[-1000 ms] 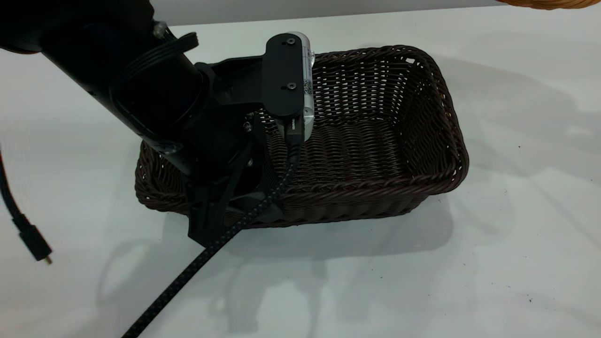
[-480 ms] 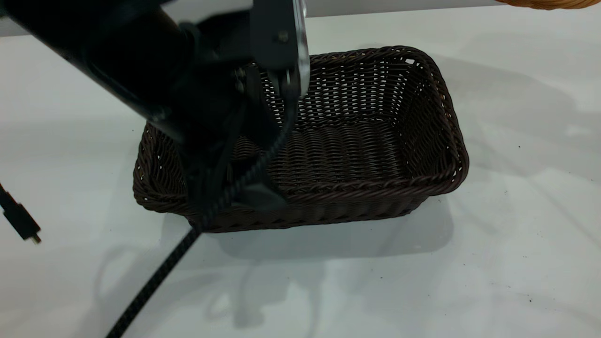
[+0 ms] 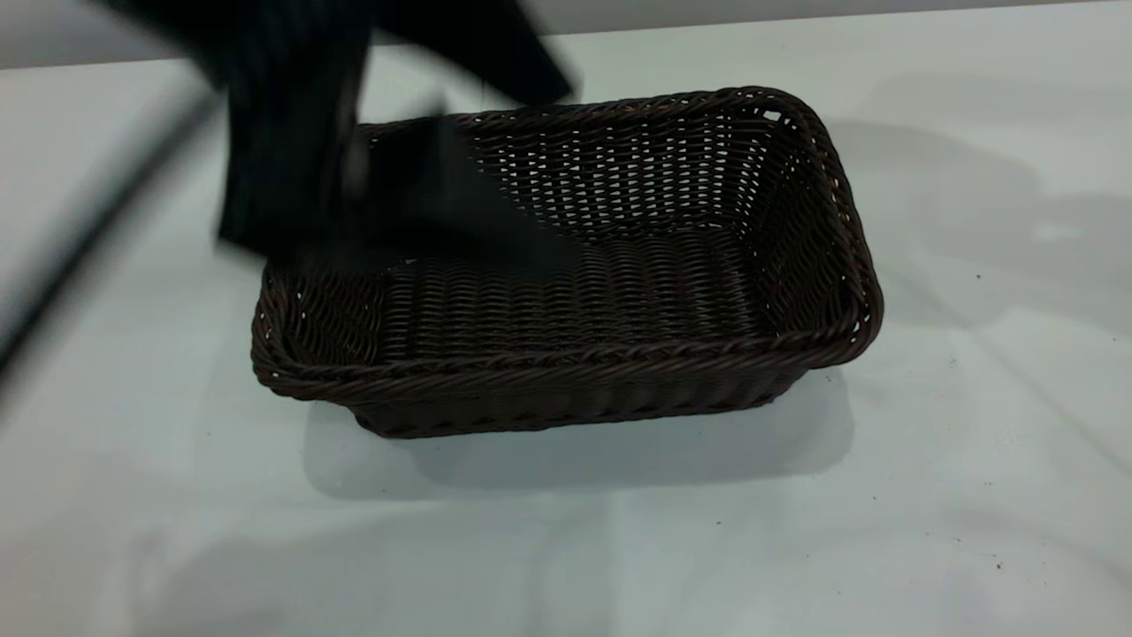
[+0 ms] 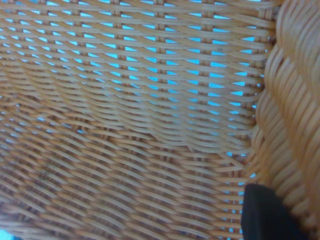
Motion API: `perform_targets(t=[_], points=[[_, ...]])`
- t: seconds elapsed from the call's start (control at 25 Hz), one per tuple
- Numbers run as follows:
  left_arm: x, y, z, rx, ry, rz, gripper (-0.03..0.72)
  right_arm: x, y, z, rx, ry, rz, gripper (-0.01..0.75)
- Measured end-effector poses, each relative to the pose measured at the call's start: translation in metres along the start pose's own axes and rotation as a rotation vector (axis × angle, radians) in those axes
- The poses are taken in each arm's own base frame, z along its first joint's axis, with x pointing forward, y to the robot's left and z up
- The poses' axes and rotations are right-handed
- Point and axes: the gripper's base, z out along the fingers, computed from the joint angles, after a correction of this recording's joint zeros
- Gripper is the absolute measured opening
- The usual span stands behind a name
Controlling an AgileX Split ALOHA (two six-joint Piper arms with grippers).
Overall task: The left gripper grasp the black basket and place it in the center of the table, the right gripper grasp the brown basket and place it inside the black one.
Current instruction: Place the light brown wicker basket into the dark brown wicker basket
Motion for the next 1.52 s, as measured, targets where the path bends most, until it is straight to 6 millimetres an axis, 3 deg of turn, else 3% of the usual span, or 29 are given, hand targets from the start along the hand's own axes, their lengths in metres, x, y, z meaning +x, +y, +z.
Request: perform_targets(t=[0.24,0.36,0.64,1.04,1.52], points=[[-0.048,0.012,-0.065,-0.279,-0.226,0.045,0.610,0.011,0.017,0.018,-0.073,0.183,-0.038,0.100],[-0.059,0.013,-0.081,-0.325,-0.267,0.079,0.608,0.020,0.030,0.026,-0.072,0.257,-0.090,0.100],[-0.065,0.020,-0.087,-0.389,-0.273,0.128,0.608,0.038,0.050,0.057,-0.063,0.436,-0.161,0.100],[-0.065,0.020,-0.087,-0.387,-0.273,0.127,0.608,0.032,0.081,0.088,-0.124,0.565,-0.218,0.100],[-0.064,0.020,-0.087,-0.392,-0.273,0.125,0.608,0.040,0.069,0.117,-0.101,0.617,-0.158,0.100]])
